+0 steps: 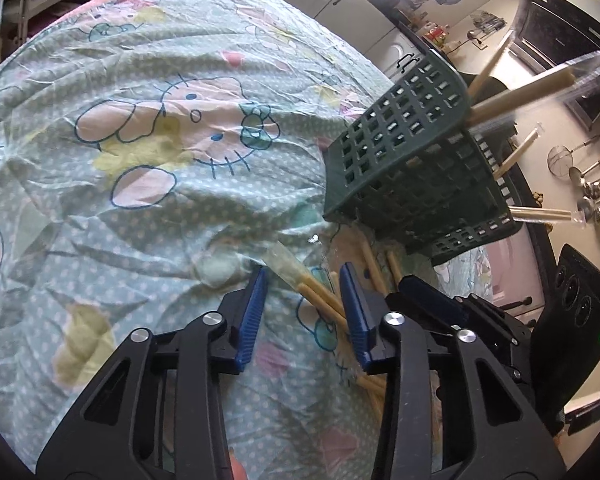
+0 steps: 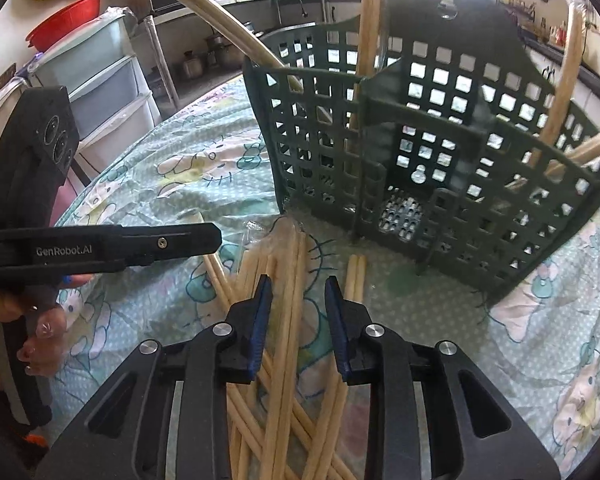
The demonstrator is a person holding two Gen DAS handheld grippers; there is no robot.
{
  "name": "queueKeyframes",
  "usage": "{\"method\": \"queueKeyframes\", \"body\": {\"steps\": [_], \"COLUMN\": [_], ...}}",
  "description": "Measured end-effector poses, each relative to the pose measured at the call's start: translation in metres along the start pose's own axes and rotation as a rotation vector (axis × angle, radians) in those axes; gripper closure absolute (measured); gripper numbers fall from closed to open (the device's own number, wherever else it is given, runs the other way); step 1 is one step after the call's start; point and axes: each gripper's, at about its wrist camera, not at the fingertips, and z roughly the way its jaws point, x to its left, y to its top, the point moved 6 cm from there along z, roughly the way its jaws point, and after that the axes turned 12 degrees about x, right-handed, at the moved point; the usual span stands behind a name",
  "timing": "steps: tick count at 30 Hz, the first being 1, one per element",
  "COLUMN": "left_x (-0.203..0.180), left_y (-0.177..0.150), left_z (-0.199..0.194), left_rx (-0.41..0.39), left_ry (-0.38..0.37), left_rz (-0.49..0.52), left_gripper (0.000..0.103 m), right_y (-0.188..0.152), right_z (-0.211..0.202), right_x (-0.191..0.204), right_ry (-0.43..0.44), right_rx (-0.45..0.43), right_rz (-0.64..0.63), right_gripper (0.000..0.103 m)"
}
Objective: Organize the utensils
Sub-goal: 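Lower the left tool onto the chopstick pile and close while the right tool closes on chopsticks too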
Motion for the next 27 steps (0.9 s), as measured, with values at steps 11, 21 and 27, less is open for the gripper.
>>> {"method": "queueKeyframes", "body": {"steps": [11, 21, 27], "left_x": [0.005, 0.005, 0.003], "left_y": [0.003, -0.006, -0.010], "left_z": [0.002, -0.005, -0.013], "left_rx": [-0.004, -0.029, -0.051], "left_ry": [-0.002, 0.006, -0.008], "left_rz": [0.006, 0.031, 0.034], "left_gripper": [0.084, 0.090, 0.093], "right_y": [0.014, 0.015, 0.015], "right_z": [0.017, 0.015, 0.008], "right_x": [0.003, -0.005, 0.001], "right_ry": [0.007, 0.065, 0.068], "right_rx": [0.044, 0.058, 0.048], "right_rz": [0.020, 0.069, 0.052], "right_gripper": [0.078, 0.088, 0.092]}}
